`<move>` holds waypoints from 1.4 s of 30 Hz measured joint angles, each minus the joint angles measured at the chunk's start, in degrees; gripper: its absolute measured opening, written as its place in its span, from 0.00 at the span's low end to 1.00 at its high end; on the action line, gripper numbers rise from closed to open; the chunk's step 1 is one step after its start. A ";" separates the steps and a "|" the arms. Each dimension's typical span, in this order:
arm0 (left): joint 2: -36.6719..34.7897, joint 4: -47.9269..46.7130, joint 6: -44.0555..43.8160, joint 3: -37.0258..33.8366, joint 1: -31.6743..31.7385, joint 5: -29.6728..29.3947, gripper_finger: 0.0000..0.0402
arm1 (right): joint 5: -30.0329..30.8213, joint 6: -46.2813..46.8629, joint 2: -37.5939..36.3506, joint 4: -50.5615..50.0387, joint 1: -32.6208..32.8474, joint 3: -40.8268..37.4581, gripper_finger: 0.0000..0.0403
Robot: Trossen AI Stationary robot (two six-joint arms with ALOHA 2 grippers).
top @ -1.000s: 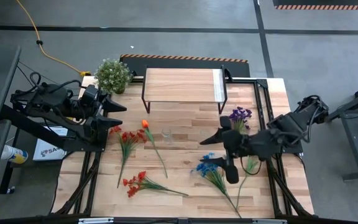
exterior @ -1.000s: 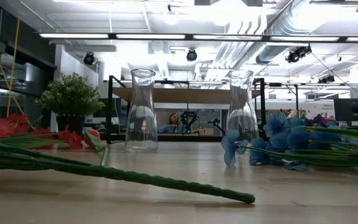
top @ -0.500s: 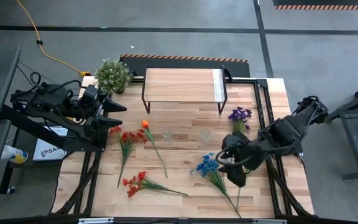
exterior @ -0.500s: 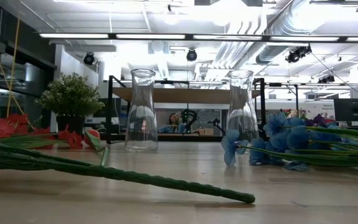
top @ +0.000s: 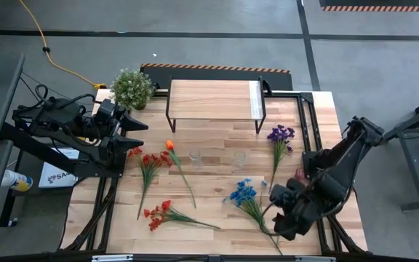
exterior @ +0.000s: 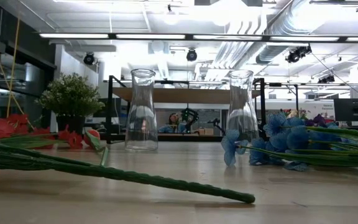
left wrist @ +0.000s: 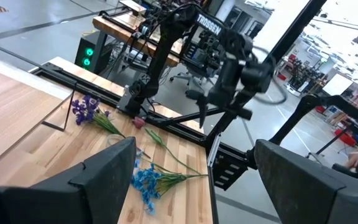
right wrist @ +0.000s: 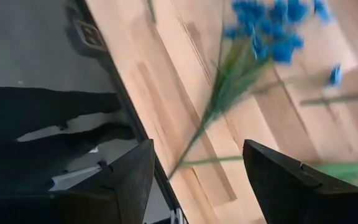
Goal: Pick and place flowers into a vace then onto a shelf
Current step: Put the blue flowers into the right transparent vase
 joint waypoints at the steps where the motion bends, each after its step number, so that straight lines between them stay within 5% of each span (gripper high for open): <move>1: 0.00 0.00 0.00 0.00 -0.01 0.00 0.90 | -0.23 1.07 0.00 1.23 0.54 -1.76 0.59; 19: -0.02 0.00 -0.02 0.00 0.00 0.02 0.90 | -5.95 6.15 0.00 33.75 -2.04 -28.66 0.59; 34: -0.02 0.00 -0.09 -0.02 0.01 -2.80 0.90 | -10.01 5.73 0.41 38.51 -5.92 -33.51 0.59; 42: 0.00 0.00 -0.09 -0.01 0.00 -2.85 0.90 | -15.17 3.15 6.98 45.10 -5.90 -33.51 0.59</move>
